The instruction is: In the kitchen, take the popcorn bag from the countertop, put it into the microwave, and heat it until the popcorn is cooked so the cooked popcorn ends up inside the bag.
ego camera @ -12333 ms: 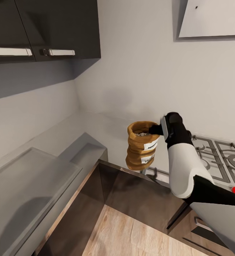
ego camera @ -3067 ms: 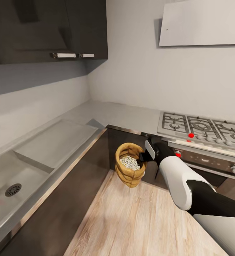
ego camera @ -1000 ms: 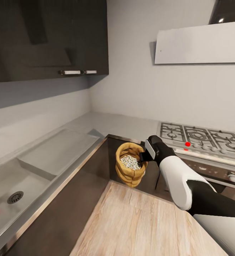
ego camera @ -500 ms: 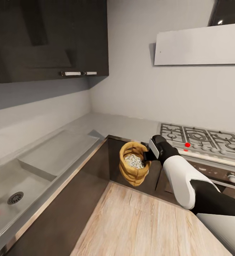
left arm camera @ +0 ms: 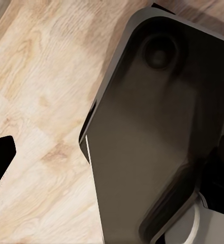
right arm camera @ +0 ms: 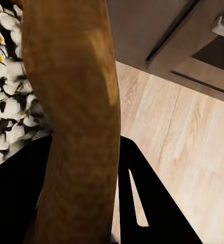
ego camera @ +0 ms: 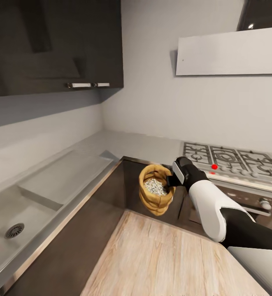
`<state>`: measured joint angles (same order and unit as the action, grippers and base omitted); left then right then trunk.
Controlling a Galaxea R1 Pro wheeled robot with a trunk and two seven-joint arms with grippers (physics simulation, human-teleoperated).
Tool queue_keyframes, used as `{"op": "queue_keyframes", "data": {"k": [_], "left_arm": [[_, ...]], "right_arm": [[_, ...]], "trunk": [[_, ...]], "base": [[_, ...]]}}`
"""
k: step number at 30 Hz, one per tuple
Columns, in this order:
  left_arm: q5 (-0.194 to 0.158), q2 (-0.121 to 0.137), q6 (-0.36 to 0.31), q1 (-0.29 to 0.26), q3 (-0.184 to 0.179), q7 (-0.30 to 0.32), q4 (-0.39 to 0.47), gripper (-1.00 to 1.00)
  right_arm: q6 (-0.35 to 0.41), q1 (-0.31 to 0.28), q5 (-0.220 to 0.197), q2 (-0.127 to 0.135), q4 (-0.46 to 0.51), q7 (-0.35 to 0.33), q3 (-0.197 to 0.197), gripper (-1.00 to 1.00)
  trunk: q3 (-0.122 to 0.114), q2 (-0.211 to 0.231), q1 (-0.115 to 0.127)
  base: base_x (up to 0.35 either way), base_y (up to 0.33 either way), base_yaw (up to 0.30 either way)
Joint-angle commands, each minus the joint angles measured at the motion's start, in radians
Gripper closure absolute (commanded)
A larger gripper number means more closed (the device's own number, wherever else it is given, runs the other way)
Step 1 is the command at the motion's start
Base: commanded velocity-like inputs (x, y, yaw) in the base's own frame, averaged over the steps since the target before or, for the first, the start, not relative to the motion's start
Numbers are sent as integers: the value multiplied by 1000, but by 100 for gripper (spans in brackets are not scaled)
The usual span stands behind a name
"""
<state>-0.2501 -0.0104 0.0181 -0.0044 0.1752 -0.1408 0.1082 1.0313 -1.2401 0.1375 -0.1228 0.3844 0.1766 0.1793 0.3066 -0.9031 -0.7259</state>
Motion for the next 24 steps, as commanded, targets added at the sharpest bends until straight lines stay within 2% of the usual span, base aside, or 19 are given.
{"op": "queue_keyframes", "data": {"k": [1,6,15,24], "left_arm": [[-8,-1,3,0,1,-2,1,-100],[-6,-2,3,0,1,-2,1,-100],[-6,-3,4,0,1,-2,2,-100],[-6,-3,5,0,0,-2,2,-100]], "right_arm": [[2,-1,10,-1,1,-3,9,100],[2,-1,10,3,1,-2,9,100],[2,-1,8,65,1,-7,9,100],[3,-1,8,71,1,-6,9,100]], "trunk": [[1,-1,0],[-1,-1,0],[-5,-1,0],[-12,-1,0]], "base": [[0,0,-261],[0,0,-278],[0,0,-282],[0,0,-278]]}}
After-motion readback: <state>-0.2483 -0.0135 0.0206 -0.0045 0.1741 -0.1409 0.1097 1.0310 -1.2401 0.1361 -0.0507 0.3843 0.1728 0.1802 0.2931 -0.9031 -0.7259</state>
